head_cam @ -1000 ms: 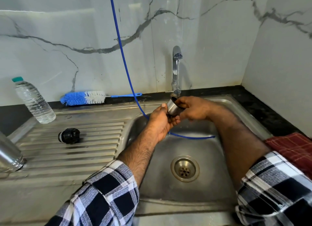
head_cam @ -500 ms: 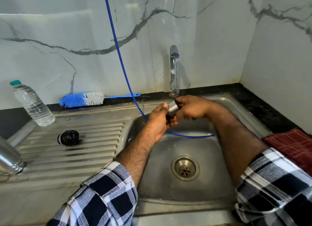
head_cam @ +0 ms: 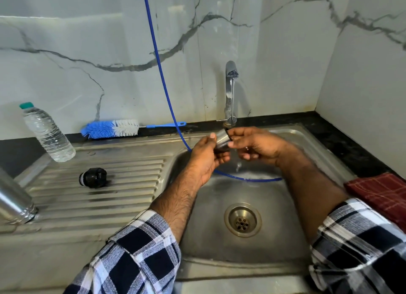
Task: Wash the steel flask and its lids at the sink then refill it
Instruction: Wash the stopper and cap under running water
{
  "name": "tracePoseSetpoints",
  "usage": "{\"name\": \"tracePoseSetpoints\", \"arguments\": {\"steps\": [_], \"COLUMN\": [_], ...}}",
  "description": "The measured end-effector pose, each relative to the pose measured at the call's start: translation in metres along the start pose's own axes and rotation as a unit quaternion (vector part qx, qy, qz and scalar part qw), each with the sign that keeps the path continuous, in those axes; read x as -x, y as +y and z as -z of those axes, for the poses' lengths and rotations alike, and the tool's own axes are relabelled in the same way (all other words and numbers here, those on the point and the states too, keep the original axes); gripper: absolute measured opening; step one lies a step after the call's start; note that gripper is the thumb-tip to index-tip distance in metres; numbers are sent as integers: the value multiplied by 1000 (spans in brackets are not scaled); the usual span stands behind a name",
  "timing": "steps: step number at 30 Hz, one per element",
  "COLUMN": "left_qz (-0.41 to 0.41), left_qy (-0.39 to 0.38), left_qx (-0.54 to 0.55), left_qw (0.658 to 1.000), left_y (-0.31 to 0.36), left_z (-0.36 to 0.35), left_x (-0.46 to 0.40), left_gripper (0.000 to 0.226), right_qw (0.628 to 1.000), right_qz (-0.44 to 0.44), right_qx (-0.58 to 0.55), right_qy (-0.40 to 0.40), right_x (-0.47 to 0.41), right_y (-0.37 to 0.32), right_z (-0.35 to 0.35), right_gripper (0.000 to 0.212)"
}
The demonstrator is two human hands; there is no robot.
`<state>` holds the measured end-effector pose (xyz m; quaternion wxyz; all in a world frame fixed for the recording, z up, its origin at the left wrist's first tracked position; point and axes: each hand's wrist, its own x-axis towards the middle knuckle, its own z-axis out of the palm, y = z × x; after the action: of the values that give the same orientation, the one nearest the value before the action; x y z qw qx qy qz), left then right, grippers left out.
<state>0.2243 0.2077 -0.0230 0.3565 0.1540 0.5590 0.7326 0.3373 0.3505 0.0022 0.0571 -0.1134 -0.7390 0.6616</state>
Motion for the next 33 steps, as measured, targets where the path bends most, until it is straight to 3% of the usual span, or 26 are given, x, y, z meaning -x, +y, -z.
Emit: {"name": "tracePoseSetpoints", "arguments": {"steps": [3, 5, 9, 11, 13, 17, 20, 22, 24, 27, 29, 33], "left_qz": [-22, -74, -160, -125, -81, 26, 97, 103, 90, -1, -70, -105], "left_qy": [-48, -80, -88, -64, -55, -4, 0, -16, -49, -63, -14, 118], "left_qx": [-30, -103, -179, -144, -90, -19, -99, -155, -179, -306, -352, -264], "left_qw": [998, 989, 967, 980, 991, 999, 990, 982, 979, 950, 933, 951], "left_y": [-1, -5, -9, -5, -2, 4, 11, 11, 8, 1, -1, 4], "left_z": [3, 3, 2, 3, 2, 1, 8, 9, 9, 4, 3, 15], "left_x": [2, 6, 7, 5, 3, 2, 2, 4, 8, 10, 7, -3], "left_gripper": [20, 29, 42, 32, 21, 49, 63, 67, 69, 69, 55, 37], "right_qw": [995, 991, 975, 976, 988, 993, 976, 982, 990, 971, 956, 943], "right_qz": [14, -12, -58, -64, -60, -2, 39, 25, -27, -101, -129, -148], "right_qx": [34, -6, -169, -179, -117, 100, 180, 130, -11, -157, -203, -244], "right_qy": [87, 136, 135, 106, 82, 59, 113, 138, 140, 152, 166, 171], "right_x": [-4, -5, -2, 0, 4, 6, 8, 8, 6, 2, 0, -7], "right_y": [8, 11, 4, -1, -4, -6, -7, -2, 6, 10, 12, 8], "right_z": [6, 4, 3, 1, -1, -6, -11, -10, -7, -3, -3, -19], "right_gripper": [24, 12, 40, 55, 59, 25, 12, 18, 29, 41, 45, 57]}}
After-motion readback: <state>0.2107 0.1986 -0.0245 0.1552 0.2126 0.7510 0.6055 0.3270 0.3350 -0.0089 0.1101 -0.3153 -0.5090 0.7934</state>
